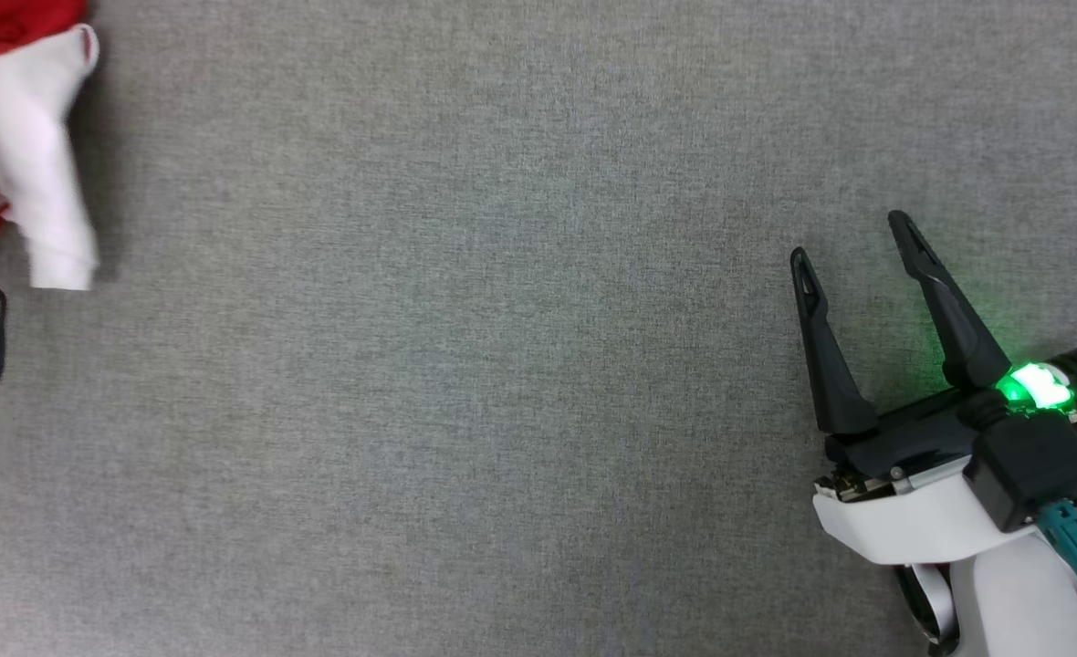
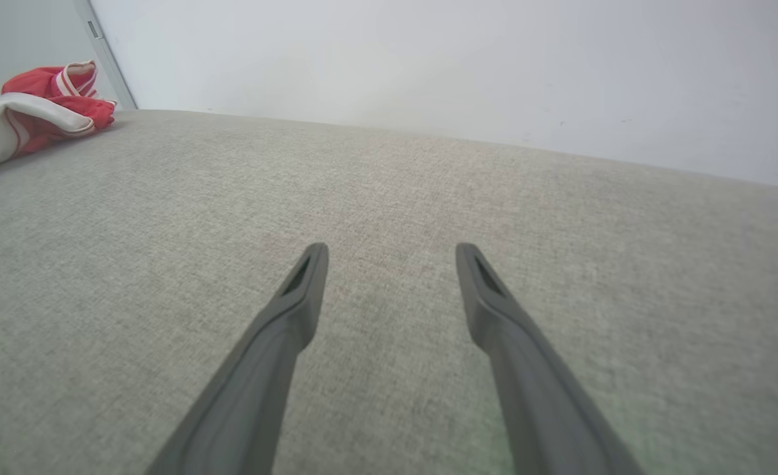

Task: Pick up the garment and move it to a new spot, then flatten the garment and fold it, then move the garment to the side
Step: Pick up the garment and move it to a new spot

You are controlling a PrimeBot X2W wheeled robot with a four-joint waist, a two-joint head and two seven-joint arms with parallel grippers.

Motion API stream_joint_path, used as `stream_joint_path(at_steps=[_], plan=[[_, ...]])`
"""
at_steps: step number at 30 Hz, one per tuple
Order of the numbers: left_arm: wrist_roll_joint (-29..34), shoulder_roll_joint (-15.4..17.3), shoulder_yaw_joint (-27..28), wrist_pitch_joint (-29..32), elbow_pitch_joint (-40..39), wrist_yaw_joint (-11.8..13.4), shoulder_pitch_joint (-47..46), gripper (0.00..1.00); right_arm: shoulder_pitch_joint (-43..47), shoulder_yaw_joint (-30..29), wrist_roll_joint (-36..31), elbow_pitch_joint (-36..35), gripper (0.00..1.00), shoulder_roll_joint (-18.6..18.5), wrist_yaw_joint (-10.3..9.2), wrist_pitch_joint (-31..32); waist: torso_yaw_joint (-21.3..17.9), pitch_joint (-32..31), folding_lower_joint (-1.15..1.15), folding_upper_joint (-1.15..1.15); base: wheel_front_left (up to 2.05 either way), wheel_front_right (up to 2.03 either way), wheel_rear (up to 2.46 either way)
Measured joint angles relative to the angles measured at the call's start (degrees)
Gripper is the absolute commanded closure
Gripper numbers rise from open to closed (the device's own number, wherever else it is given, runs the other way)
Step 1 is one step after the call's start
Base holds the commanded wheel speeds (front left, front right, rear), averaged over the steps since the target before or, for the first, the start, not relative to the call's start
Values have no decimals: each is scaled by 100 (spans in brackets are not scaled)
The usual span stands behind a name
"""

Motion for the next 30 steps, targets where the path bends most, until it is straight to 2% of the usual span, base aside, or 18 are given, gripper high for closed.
stream_joint_path(at_steps=[5, 10, 16, 21, 28, 30], plan=[[-346, 48, -350, -253, -361, -1, 303, 100, -14, -4, -15, 131, 0, 13, 0, 5, 11, -239, 0, 0, 0, 0, 0], [-567, 246, -825, -555, -928, -5, 802, 100, -8, -1, 43, 271, 0, 51, 0, 8, -31, -644, 0, 0, 0, 0, 0], [-1082, 356, -1188, -1105, -1918, -7, 1418, 100, 21, 37, 136, 445, 0, 102, 0, 8, -178, -1238, -1, 0, 0, 0, 0], [-1124, 436, -1595, -1449, -2657, -7, 1885, 100, 140, -10, 259, 512, 0, 118, 0, 8, -348, -1707, -1, 0, 0, 0, 0], [-857, -89, -2059, -2034, -3139, -7, 2113, 100, 330, -79, 514, 561, 0, 123, 0, 8, -632, -2215, -2, 0, 0, 0, 0], [-672, -363, -2207, -2150, -3101, 22, 2107, 100, 361, -153, 531, 590, 0, 124, 0, 8, -721, -2319, -2, 0, 0, 0, 0]])
